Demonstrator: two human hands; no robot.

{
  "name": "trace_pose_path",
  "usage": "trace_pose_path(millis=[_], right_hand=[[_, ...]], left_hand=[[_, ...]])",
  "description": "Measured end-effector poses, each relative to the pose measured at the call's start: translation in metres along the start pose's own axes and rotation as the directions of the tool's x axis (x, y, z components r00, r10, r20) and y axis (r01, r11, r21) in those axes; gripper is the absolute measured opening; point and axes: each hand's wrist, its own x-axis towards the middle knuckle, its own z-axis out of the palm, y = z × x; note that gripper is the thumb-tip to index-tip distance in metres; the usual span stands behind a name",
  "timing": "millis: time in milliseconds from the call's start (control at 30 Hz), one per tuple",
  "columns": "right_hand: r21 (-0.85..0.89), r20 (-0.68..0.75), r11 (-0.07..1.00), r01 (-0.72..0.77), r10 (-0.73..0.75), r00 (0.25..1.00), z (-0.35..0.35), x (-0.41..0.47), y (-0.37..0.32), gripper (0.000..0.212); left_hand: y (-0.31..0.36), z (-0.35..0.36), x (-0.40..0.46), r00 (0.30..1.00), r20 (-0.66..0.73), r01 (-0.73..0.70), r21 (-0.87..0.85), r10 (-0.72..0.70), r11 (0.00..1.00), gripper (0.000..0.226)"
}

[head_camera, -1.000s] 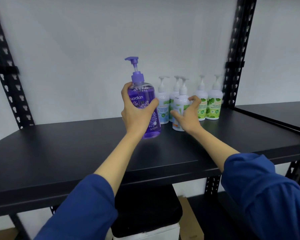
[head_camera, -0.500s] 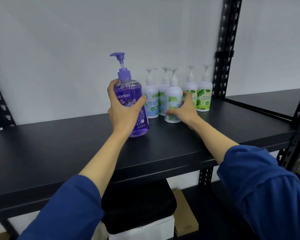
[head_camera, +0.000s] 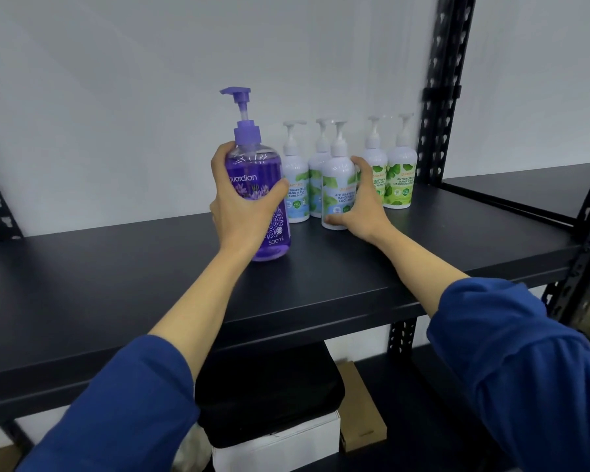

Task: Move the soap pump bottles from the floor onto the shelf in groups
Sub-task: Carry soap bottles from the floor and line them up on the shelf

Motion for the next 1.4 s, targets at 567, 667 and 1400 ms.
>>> trace_pose_path(millis=[567, 667, 1400], right_hand=[[0.024, -0.012, 0.999, 0.035, -0.035, 0.999, 0.002, 0.0, 0.0, 0.098], [0.007, -0.007, 0.999, 0.039, -0.039, 0.999, 0.001, 0.0, 0.0, 0.097], [-0.038, 0.014, 0.991, -0.127, 0.128, 0.992, 0.005, -0.006, -0.012, 0.102]], left_hand=[[0.0, -0.001, 0.001, 0.999, -0.031, -0.018, 0.004, 0.018, 1.0, 0.076], [0.0, -0.002, 0.001, 0.999, -0.037, -0.02, 0.002, 0.021, 1.0, 0.076], [0.0, -0.003, -0.001, 0.999, -0.052, -0.006, 0.02, 0.007, 1.0, 0.076]])
